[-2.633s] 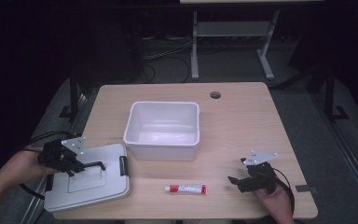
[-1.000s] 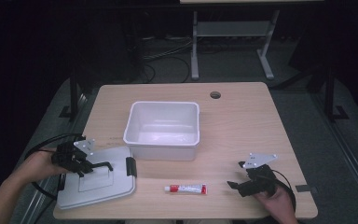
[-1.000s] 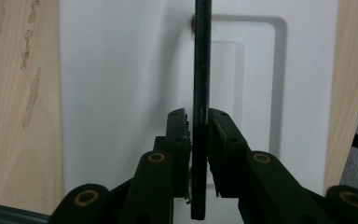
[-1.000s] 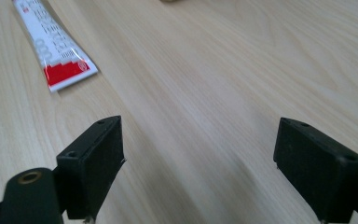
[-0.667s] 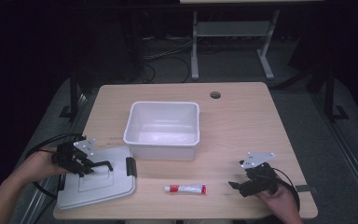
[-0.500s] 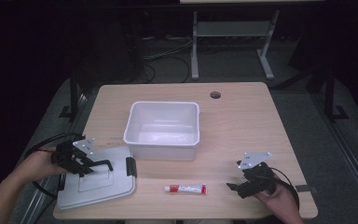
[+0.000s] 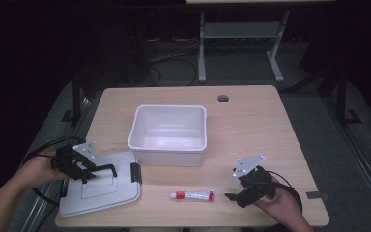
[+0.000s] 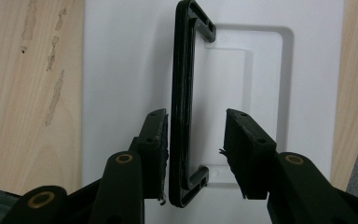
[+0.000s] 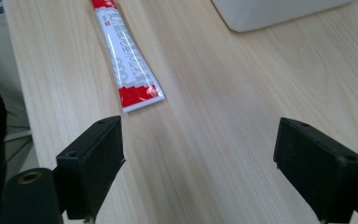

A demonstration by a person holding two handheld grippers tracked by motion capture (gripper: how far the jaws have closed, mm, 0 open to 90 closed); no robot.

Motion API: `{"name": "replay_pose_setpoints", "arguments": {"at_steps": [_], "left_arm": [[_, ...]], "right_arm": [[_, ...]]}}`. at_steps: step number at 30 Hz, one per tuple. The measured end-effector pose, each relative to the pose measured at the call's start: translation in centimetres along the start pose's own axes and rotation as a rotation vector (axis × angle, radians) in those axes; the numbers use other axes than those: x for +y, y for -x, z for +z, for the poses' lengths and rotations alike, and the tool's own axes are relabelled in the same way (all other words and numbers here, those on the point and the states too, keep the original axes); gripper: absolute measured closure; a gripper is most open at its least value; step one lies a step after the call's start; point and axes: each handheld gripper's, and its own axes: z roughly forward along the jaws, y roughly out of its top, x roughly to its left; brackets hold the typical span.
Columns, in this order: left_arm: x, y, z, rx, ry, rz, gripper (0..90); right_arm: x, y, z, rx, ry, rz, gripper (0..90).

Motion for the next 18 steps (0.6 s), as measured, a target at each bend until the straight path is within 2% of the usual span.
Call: {"name": "replay_pose_setpoints", "arguments": {"at_steps": [7,18], "left_arm": [[-0.1,0.0,0.0,0.010,0.007,-0.003,55.5],[-0.2,0.0,-0.1,0.018,0.017,-0.014,51.0]], "right_arm": [[1.6,-0.4,0.6,0.049,-0.011,-0.024,15.2],[4.0,-1.4,1.5,0.094,-0.076,-0.121,15.3]]}}
